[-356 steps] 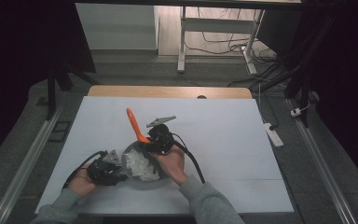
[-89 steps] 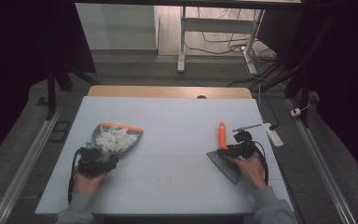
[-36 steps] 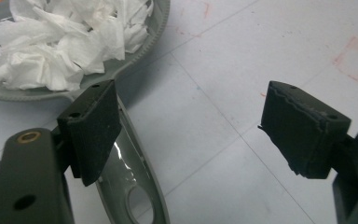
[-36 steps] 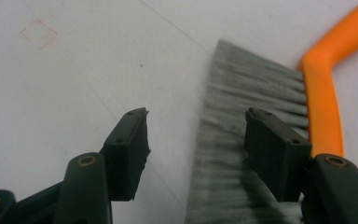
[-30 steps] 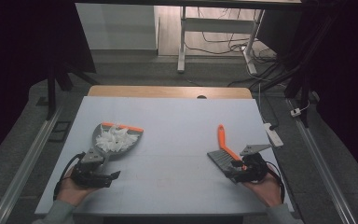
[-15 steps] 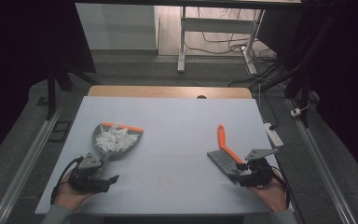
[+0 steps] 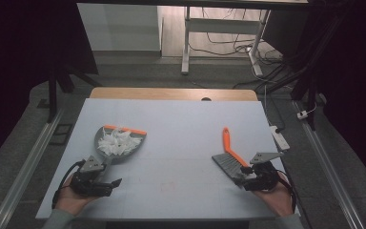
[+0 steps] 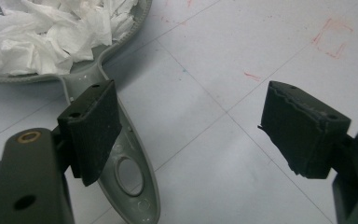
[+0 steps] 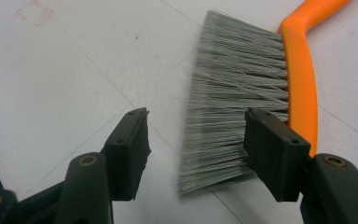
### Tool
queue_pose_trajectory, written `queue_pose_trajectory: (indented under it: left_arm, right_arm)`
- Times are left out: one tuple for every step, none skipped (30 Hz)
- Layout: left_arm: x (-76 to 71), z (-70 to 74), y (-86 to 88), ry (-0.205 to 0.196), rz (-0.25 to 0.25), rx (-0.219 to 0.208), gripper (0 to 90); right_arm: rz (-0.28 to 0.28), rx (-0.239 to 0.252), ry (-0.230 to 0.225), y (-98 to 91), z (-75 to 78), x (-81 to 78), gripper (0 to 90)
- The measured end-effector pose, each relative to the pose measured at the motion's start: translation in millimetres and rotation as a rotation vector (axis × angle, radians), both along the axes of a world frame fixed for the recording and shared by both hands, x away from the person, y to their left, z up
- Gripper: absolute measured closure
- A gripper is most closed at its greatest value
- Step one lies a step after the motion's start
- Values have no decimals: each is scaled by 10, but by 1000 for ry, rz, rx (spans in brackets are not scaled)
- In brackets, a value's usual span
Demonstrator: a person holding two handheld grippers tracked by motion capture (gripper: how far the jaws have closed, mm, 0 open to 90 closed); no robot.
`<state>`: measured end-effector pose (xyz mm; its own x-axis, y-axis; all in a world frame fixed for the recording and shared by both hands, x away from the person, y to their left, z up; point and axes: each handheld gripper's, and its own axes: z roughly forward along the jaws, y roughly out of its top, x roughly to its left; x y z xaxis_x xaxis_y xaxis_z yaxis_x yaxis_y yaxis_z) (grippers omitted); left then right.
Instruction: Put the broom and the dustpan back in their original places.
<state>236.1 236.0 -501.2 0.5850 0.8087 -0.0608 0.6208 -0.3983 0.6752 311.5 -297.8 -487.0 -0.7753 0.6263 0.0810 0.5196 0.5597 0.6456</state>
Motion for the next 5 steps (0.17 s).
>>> queue_pose_trajectory:
  left_arm:
    - [0, 0, 0, 0, 0, 0, 209]
    - [0, 1, -1, 0, 0, 0, 210]
    - [-1, 2, -2, -1, 0, 0, 209]
    - [-1, 2, -3, -2, 1, -1, 209]
    - [-1, 4, -4, -2, 0, -2, 209]
  right_arm:
    - [1, 1, -1, 0, 1, 0, 405]
    - [0, 2, -1, 1, 2, -1, 404]
    - [1, 4, -1, 0, 4, -1, 404]
    - [3, 5, -3, 0, 5, -1, 405]
    - [3, 6, -3, 0, 7, -1, 405]
